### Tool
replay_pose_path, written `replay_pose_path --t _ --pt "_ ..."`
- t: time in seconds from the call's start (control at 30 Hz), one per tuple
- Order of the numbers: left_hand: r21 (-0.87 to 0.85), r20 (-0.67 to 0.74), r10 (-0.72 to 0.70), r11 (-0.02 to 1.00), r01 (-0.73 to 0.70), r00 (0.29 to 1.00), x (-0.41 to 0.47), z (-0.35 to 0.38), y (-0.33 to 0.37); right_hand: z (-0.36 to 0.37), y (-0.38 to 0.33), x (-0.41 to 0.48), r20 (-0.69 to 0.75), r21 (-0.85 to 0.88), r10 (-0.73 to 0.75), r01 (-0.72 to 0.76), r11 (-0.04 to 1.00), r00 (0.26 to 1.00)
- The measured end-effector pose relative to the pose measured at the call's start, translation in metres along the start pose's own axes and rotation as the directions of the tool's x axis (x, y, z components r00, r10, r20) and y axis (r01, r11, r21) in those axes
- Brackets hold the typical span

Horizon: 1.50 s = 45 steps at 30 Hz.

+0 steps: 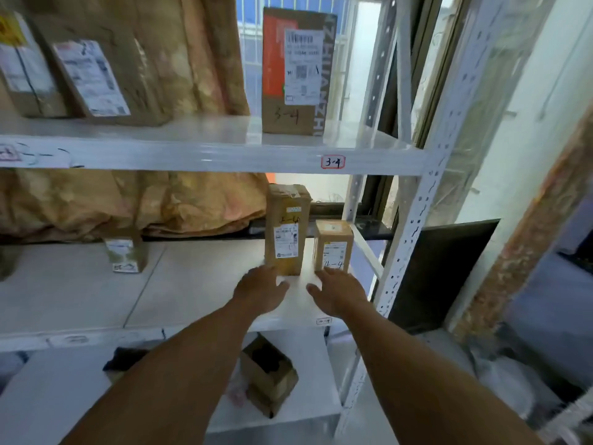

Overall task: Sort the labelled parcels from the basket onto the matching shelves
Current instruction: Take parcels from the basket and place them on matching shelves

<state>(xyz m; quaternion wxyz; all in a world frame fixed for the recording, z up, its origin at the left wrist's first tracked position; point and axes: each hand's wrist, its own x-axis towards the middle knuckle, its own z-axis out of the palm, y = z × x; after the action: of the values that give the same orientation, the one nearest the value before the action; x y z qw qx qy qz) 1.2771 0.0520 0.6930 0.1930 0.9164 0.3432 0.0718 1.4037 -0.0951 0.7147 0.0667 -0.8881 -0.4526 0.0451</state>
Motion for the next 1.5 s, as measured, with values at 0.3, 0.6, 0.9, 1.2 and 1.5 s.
replay_pose_path --t 0.3,0.6,0.9,1.2,1.5 --pt "0.344 -0.033 0.089 0.936 -0.073 0.995 -0.157 -0.132 -0.042 -0.08 -0.13 -0.15 -0.108 -0.059 0.054 -0.061 0.996 0.993" --pt "0.321 -0.134 0.094 0.946 -0.046 0.987 -0.299 -0.211 -0.045 -0.124 -0.214 -0.269 -0.167 -0.072 0.014 -0.026 0.997 0.986" --pt "0.36 -0.178 0.077 0.933 -0.008 0.981 -0.469 -0.239 -0.072 -0.125 -0.279 -0.413 -0.224 -0.104 -0.081 0.059 0.993 0.971" --pt "0.342 -0.223 -0.098 0.924 0.172 0.97 -0.634 -0.283 -0.147 -0.122 -0.394 -0.517 -0.146 -0.095 -0.215 0.203 0.975 0.966" --pt "0.201 -0.407 -0.324 0.881 0.429 0.854 -0.768 -0.379 -0.277 -0.135 -0.591 -0.559 -0.087 -0.115 -0.506 0.496 0.861 0.858"
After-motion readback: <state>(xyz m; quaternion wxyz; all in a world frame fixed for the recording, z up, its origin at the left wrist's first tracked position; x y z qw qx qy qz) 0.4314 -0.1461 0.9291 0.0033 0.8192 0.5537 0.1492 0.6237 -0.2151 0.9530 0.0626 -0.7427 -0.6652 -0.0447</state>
